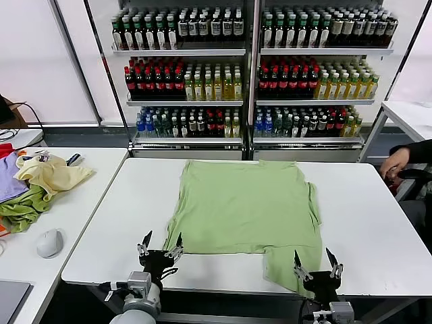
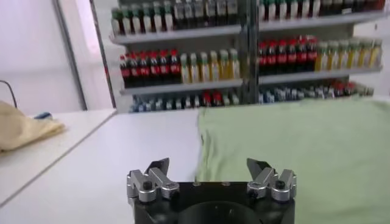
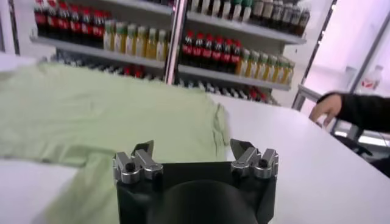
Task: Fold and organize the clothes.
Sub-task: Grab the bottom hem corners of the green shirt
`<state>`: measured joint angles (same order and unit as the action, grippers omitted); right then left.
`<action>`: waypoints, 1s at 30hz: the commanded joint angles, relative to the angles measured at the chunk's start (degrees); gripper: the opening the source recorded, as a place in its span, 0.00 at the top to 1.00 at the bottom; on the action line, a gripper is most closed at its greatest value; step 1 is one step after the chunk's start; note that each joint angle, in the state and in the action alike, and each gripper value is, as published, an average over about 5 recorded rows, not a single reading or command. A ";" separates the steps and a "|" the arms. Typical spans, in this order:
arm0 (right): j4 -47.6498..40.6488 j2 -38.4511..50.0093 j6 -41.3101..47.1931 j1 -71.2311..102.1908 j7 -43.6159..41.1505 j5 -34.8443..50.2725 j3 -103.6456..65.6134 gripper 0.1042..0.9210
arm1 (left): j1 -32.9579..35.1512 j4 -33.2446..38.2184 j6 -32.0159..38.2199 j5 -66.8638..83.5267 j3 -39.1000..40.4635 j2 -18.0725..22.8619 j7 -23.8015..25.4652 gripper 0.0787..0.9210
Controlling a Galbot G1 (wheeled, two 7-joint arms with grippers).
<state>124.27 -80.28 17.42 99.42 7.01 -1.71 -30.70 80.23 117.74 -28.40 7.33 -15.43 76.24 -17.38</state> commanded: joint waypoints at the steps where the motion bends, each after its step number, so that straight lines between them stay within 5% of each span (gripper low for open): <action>1: -0.06 -0.40 1.97 1.78 0.20 -0.79 0.06 0.12 | -2.41 -3.50 -4.75 1.11 0.32 -0.88 -0.25 0.12; 12: -0.93 -0.86 2.64 2.16 0.70 0.20 1.23 0.15 | -3.46 -5.41 -4.93 1.77 1.08 -0.67 -2.68 0.14; 30: -1.45 0.15 1.36 0.86 -0.65 3.85 1.75 0.77 | -0.88 -2.35 -5.00 18.17 0.51 -1.71 -2.68 0.73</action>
<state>122.81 -80.28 19.04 100.27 6.77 1.24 -28.96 78.69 114.66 -32.66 20.46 -15.19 74.47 -20.20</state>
